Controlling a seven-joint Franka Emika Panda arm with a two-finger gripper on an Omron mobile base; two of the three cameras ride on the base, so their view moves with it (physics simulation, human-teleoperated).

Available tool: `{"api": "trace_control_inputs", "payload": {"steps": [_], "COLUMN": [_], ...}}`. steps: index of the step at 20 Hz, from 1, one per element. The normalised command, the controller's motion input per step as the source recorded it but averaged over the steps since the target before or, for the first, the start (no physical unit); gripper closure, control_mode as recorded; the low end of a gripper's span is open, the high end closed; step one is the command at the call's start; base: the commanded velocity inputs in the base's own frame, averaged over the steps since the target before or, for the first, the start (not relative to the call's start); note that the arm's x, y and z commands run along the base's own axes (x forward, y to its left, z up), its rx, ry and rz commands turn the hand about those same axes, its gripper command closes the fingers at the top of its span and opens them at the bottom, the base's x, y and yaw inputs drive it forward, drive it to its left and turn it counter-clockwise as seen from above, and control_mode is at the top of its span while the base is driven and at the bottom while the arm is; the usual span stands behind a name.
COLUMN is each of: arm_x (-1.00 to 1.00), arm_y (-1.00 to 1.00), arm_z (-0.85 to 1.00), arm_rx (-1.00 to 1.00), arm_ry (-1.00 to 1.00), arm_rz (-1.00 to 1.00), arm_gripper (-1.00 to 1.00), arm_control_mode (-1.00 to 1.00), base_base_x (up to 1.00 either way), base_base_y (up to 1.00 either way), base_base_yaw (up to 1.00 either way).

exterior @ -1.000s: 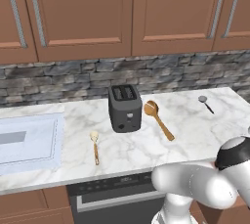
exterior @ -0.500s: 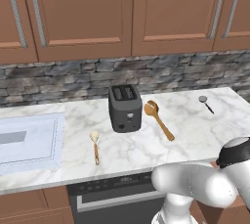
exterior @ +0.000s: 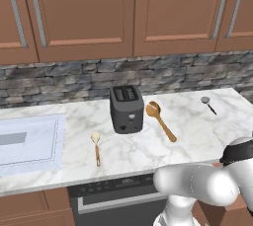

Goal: Organize the utensils by type. Pick up the wooden spoons from the counter and place them in the open cabinet. Then pick up the metallic utensils from the counter and place them in the open drawer.

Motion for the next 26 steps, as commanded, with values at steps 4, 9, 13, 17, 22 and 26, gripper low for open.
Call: {"api": "trace_control_inputs", "payload": {"steps": [4,9,13,17,22,26], "arm_x": [-0.01,-0.09,-0.15,-0.15,-0.07,-0.1], "arm_y": [0.0,-0.04,-0.16,-0.15,-0.11,-0.06], "arm_z": [-0.38,-0.38,-0.4,-0.34,-0.25,-0.18], "arm_rx": [0.0,0.0,0.01,0.02,0.01,0.0], "arm_ry": [0.02,0.0,0.02,0.0,0.0,0.0], "arm_rz": [-0.17,-0.1,-0.03,0.0,0.0,0.0], "arm_gripper": [1.0,1.0,1.0,1.0,1.0,1.0], "arm_control_mode": [-1.0,-1.0,-1.0,-1.0,-1.0,-1.0], "base_base_x": [0.0,0.0,0.0,0.0,0.0,0.0], "base_base_y": [0.0,0.0,0.0,0.0,0.0,0.0], "base_base_yaw": [0.0,0.0,0.0,0.0,0.0,0.0]}}
